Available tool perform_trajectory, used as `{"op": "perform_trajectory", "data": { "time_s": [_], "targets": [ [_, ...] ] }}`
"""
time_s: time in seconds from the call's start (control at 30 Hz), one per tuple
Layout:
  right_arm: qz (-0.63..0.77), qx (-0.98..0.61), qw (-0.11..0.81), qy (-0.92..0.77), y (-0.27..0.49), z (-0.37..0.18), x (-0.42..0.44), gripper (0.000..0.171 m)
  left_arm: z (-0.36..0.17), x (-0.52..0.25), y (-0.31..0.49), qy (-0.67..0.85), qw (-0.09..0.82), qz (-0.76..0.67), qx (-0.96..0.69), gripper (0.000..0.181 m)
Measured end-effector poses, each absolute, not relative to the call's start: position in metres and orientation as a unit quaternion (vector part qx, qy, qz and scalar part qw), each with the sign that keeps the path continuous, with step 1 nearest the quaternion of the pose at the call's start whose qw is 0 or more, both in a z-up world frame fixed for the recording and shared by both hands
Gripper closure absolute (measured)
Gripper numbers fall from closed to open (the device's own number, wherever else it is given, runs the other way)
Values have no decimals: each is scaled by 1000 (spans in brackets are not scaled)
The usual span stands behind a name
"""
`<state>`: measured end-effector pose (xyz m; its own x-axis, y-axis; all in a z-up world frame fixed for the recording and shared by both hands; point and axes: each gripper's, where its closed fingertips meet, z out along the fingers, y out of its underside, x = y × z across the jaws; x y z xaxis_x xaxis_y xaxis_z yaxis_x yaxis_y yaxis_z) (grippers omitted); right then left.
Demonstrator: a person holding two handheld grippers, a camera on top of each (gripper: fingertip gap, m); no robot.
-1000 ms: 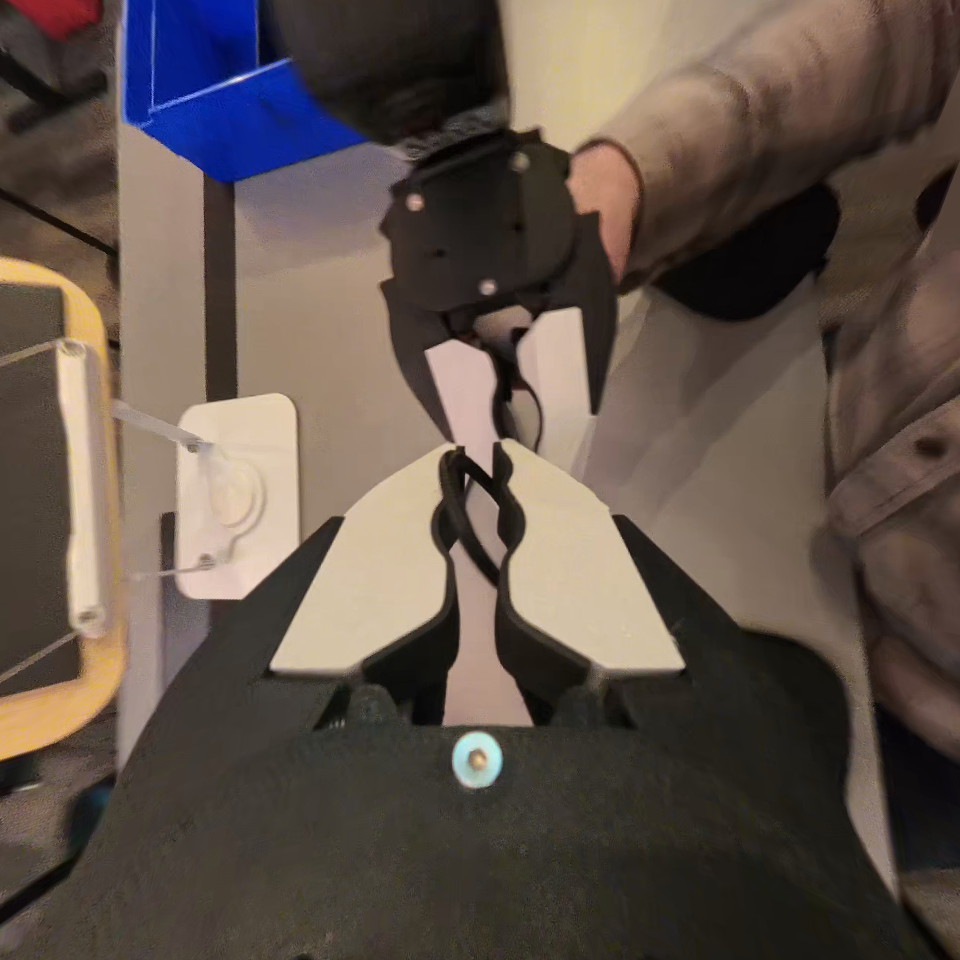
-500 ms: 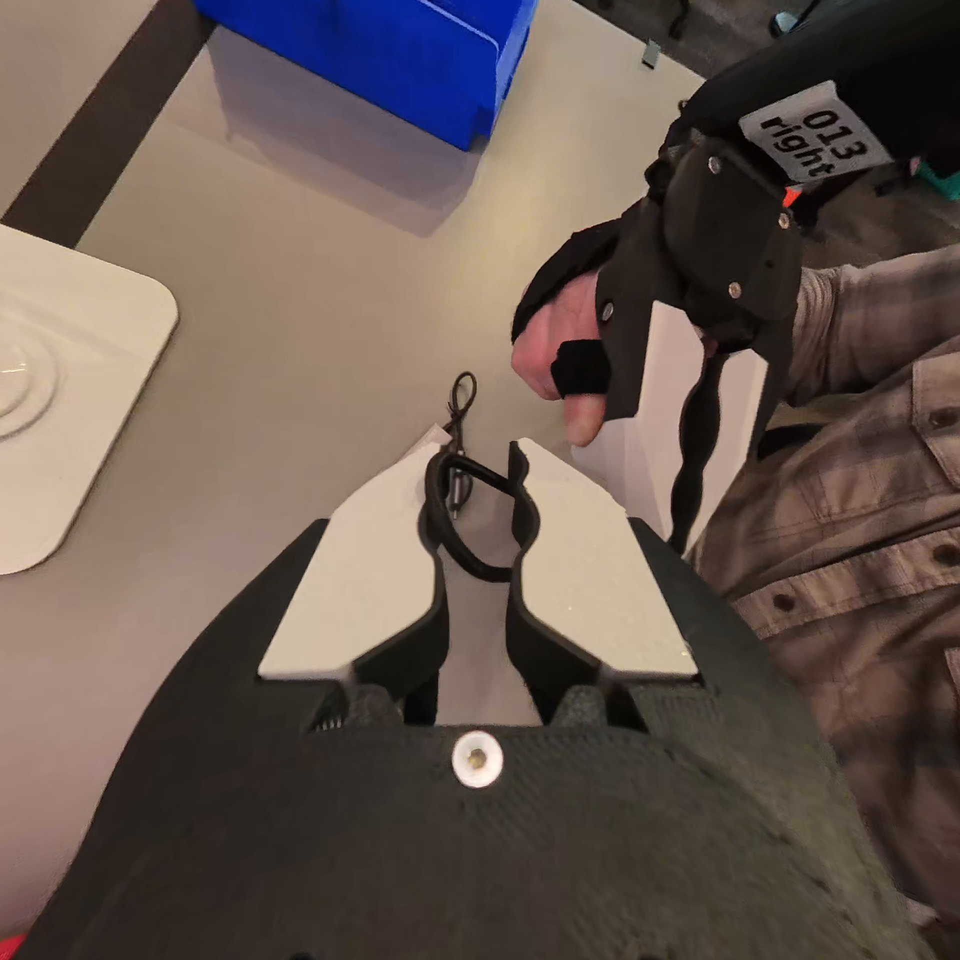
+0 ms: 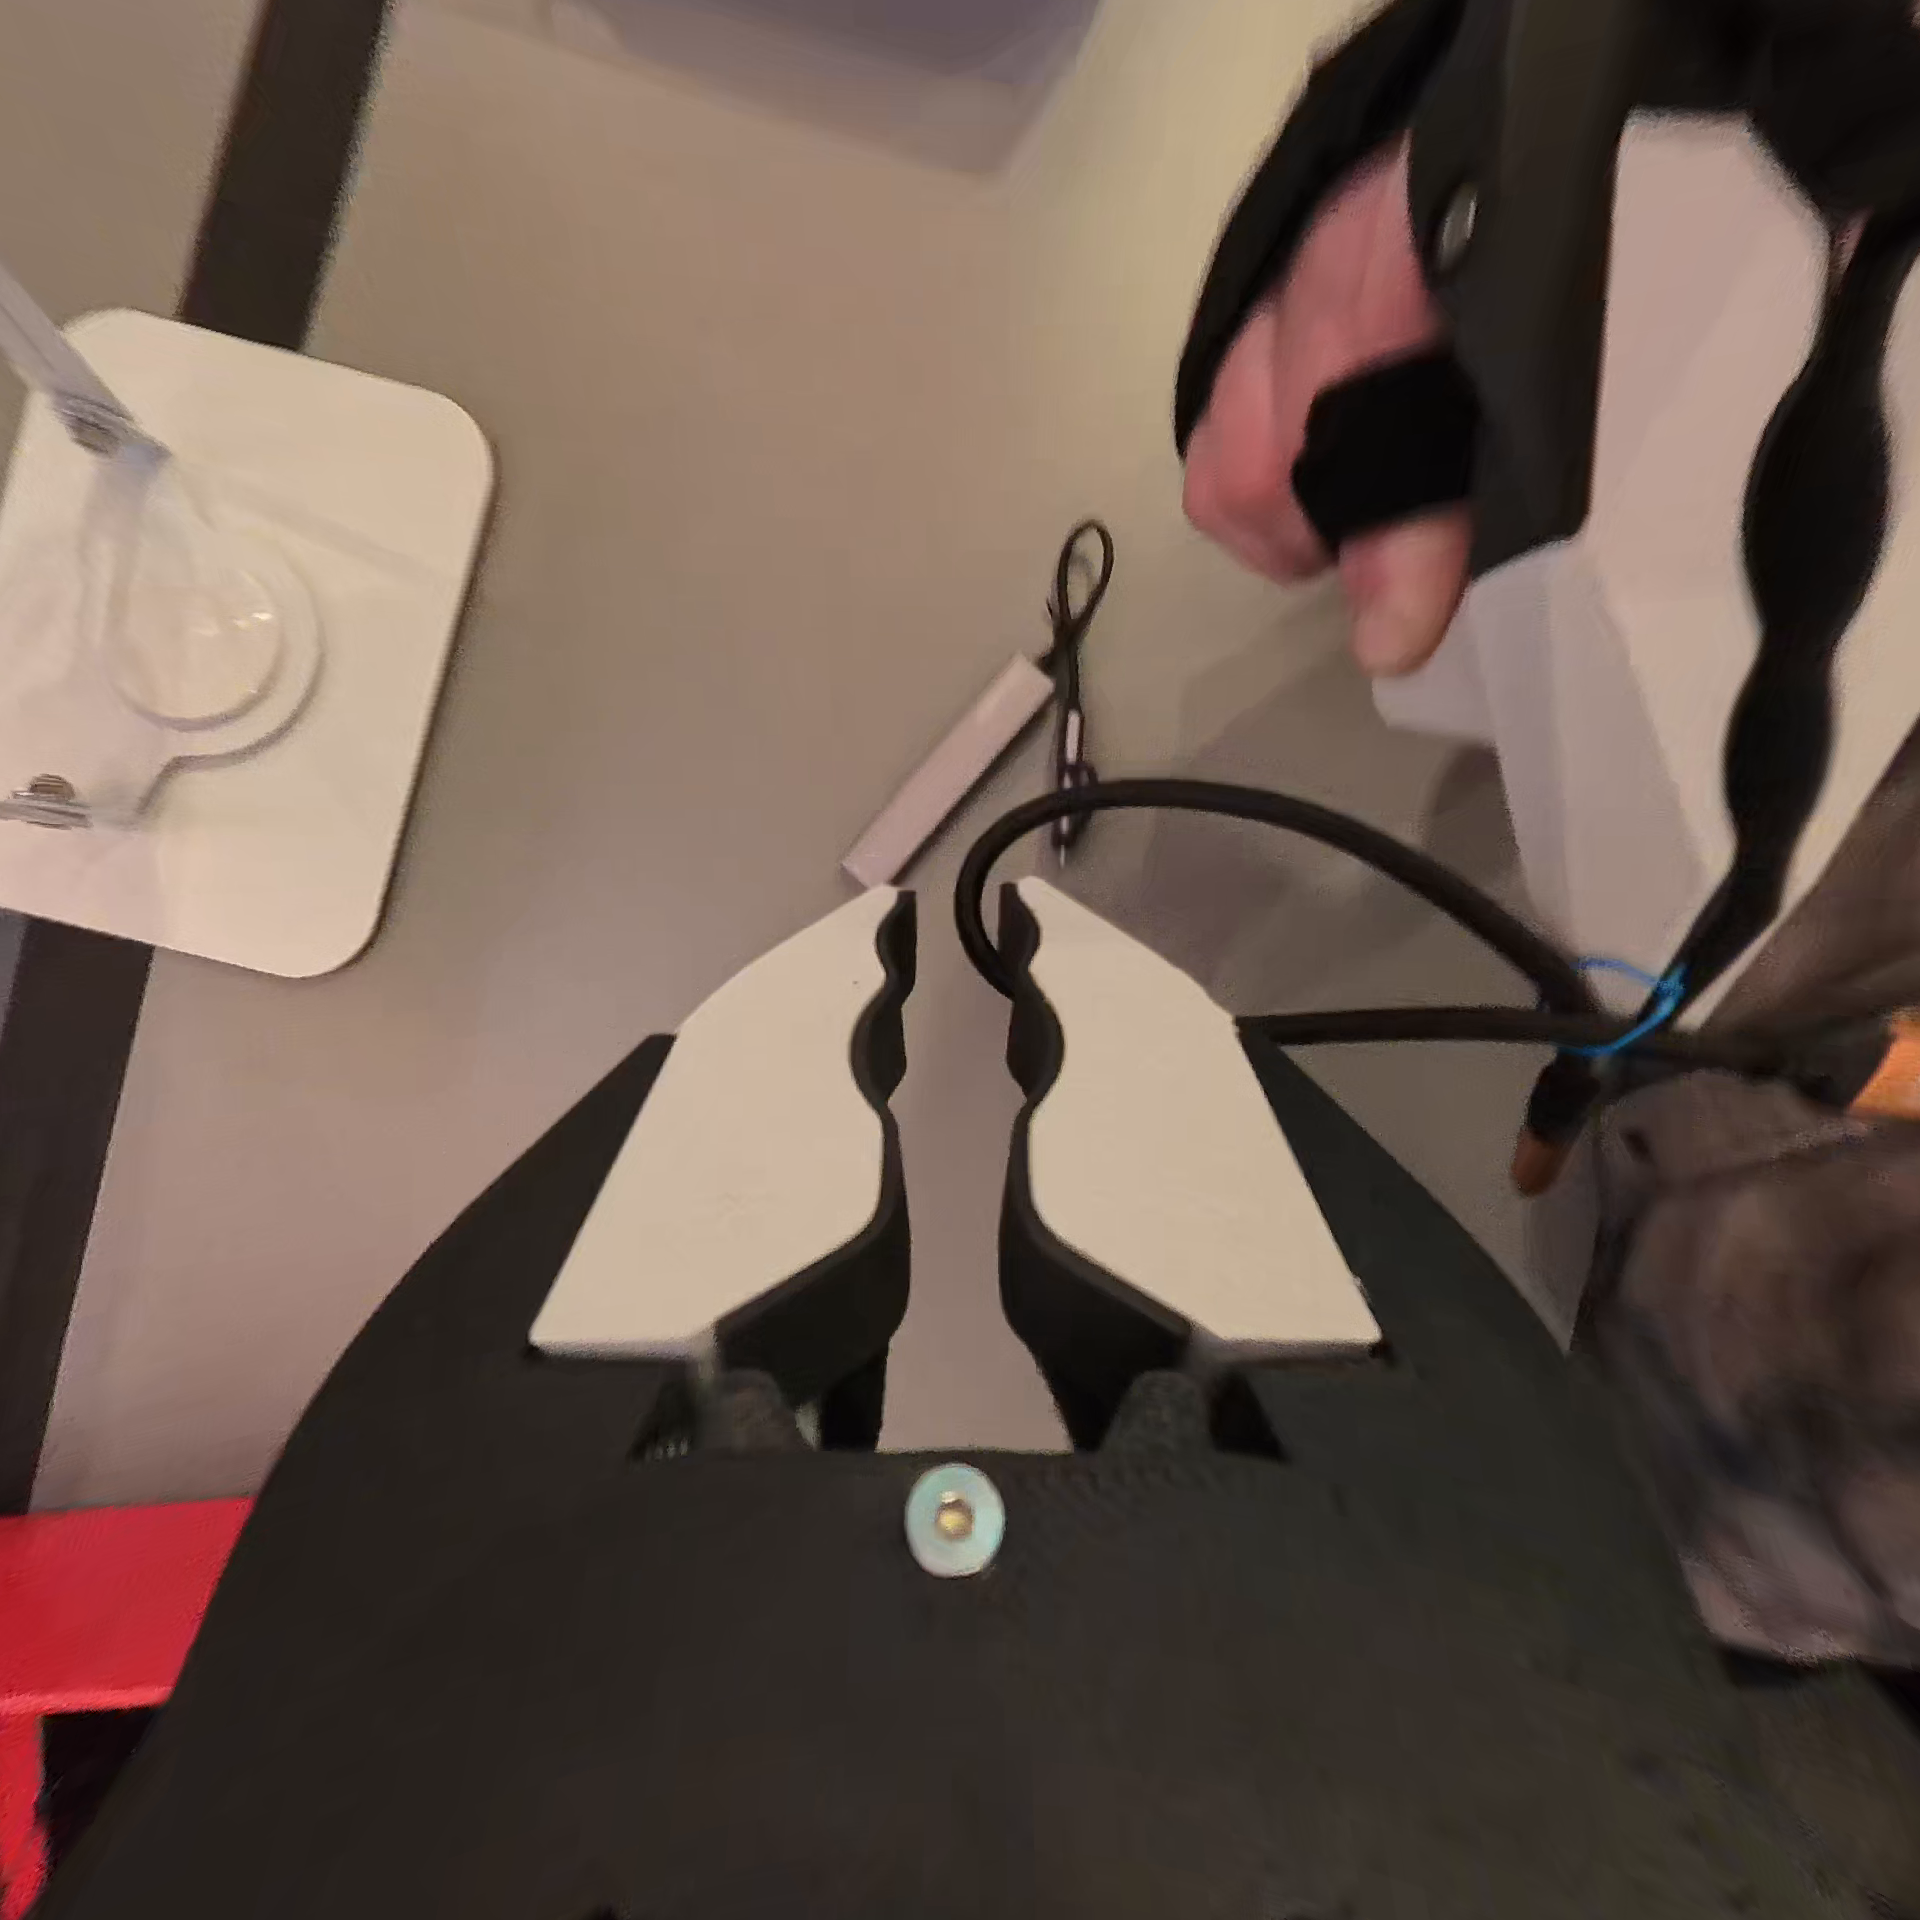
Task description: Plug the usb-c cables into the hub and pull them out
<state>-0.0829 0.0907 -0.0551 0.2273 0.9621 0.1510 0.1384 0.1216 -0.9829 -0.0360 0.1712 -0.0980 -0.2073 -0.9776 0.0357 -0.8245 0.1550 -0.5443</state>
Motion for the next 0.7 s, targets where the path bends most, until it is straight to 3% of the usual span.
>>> {"op": "perform_trajectory", "data": {
  "time_s": [0.1,0.5,0.7],
  "targets": [
    [369,-553,550,-506,88,-57,-81,171,-107,-36,161,764,158,-231,-582,175],
    [440,-588,466,-493,84,-77,-72,171,-143,-70,143,838,98,-147,-516,174],
    [473,-599,448,-466,89,-83,-67,171,-160,-78,96,824,17,-266,-499,173]
  ]
}}
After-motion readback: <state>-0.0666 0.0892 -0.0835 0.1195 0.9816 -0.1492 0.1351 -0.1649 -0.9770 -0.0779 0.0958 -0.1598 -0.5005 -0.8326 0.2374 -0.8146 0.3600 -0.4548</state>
